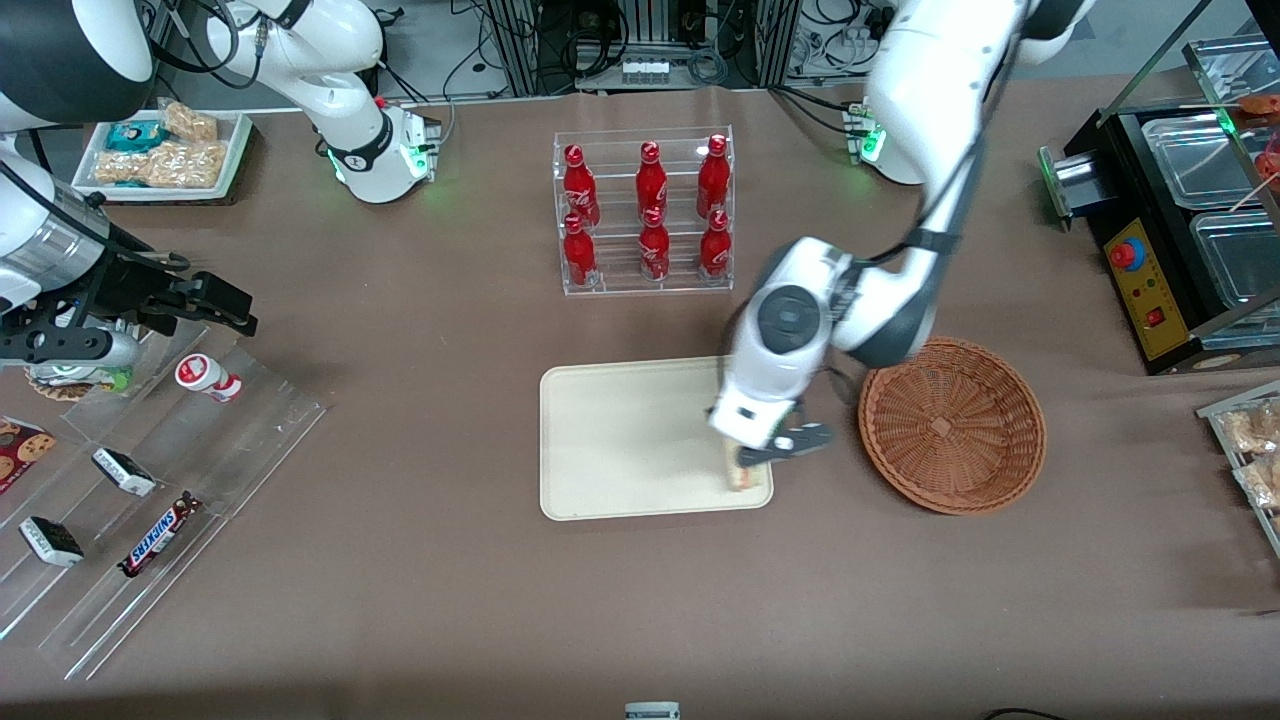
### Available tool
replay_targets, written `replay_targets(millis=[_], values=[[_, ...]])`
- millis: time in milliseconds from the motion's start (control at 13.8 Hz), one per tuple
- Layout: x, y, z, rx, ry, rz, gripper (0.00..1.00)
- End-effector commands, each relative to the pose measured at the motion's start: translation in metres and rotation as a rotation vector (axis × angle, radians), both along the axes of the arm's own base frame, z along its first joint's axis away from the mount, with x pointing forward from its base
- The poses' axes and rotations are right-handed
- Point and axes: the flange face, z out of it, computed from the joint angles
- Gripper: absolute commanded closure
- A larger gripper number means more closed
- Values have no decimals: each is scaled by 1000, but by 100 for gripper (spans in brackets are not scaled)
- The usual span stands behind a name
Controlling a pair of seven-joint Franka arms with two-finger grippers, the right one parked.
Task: Place sandwich from basket to tray
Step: 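Lift the sandwich and carry it over the cream tray, then lower the sandwich onto the tray and open the left gripper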
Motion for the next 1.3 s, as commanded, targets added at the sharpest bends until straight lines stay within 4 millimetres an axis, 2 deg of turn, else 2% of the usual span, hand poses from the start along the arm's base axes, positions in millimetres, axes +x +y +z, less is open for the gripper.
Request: replay_targets(millis=[0, 217, 361, 506, 578, 651, 723, 867, 940, 1157, 1229], values=[[-13, -48, -10, -6, -62, -33, 92], [-33, -76, -29, 4, -103, -41, 91], [-40, -85, -46, 22, -119, -71, 90], [-46, -93, -56, 16, -136, -62, 84], [-47, -94, -57, 13, -142, -43, 69], [-46, -94, -52, 8, -146, -39, 26], [-45, -94, -46, 6, -150, -40, 0], [-41, -90, -15, -12, -164, -25, 0], [-38, -83, 9, -4, -161, -19, 0], [-18, -36, 87, 10, -144, 23, 0], [-12, -19, 105, 20, -136, 40, 0]])
